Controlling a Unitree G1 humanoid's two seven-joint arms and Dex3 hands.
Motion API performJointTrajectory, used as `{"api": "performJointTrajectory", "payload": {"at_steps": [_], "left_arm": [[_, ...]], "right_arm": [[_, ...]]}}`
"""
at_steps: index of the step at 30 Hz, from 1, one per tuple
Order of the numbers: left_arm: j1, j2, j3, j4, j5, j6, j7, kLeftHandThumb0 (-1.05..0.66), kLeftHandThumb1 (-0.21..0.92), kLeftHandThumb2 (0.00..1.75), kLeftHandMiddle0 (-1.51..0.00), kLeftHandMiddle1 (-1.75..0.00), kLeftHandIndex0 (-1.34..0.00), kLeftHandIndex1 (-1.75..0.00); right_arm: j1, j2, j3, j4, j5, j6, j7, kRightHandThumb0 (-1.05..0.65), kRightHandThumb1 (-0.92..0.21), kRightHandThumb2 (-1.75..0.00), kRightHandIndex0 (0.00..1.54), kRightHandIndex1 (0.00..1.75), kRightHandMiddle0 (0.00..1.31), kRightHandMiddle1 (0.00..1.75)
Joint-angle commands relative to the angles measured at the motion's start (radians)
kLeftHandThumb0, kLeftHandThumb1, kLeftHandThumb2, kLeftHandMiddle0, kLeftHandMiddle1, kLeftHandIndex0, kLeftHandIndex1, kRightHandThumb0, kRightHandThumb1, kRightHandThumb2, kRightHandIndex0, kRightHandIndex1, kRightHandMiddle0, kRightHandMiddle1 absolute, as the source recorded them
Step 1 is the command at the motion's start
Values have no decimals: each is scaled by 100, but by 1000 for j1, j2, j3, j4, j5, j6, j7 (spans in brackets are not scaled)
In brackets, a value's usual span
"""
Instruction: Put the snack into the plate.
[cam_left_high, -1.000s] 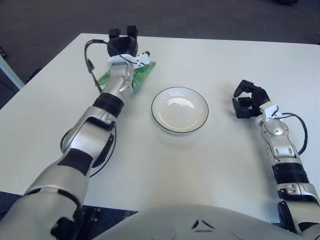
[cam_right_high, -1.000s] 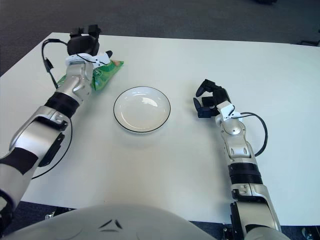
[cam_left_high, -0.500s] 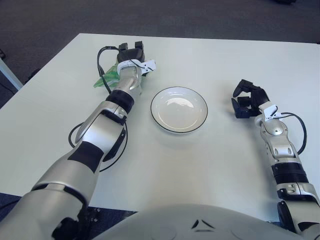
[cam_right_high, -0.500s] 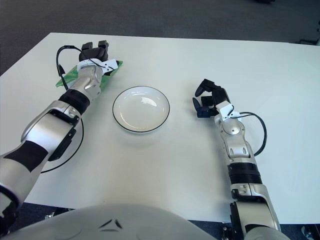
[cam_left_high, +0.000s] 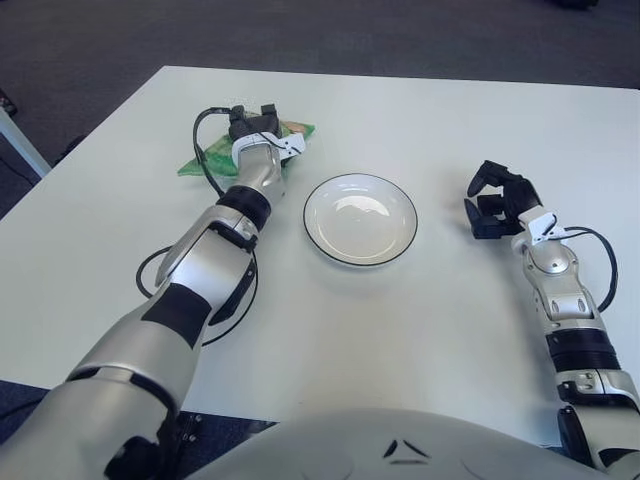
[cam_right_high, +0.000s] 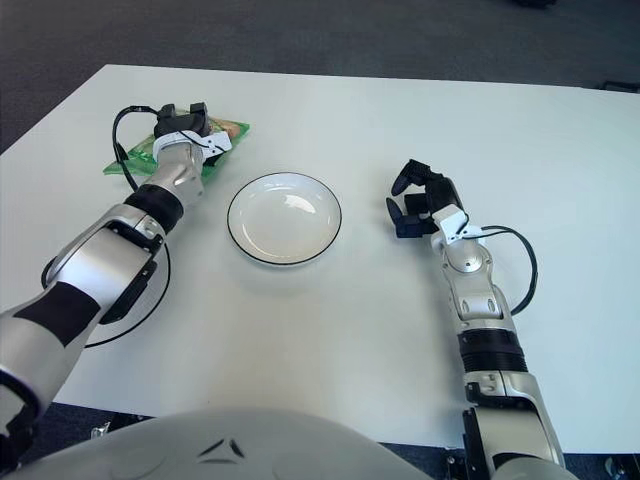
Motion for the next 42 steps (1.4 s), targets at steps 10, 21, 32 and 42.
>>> {"api": "performJointTrajectory", "payload": {"at_steps": [10, 21, 32, 42], "left_arm": [[3, -3, -65, 101, 15, 46, 54, -105, 92, 110, 0, 0, 0, -11], [29, 24, -69, 147, 1, 27, 127, -105, 92, 105, 0, 0, 0, -9], [44, 22, -48, 159, -33, 51, 152, -105, 92, 107, 0, 0, 0, -1], [56, 21, -16, 155, -66, 38, 216, -105, 92, 94, -2, -87, -1, -41]], "right_arm": [[114, 19, 46, 76, -38, 63, 40, -49, -29, -135, 130, 175, 64, 175], [119, 8, 48, 73, -33, 58, 60, -50, -28, -136, 130, 175, 64, 175], [121, 3, 48, 70, -34, 53, 67, -49, -29, -135, 130, 175, 64, 175], [128, 4, 46, 57, -35, 73, 62, -49, -29, -134, 130, 175, 63, 175]]}}
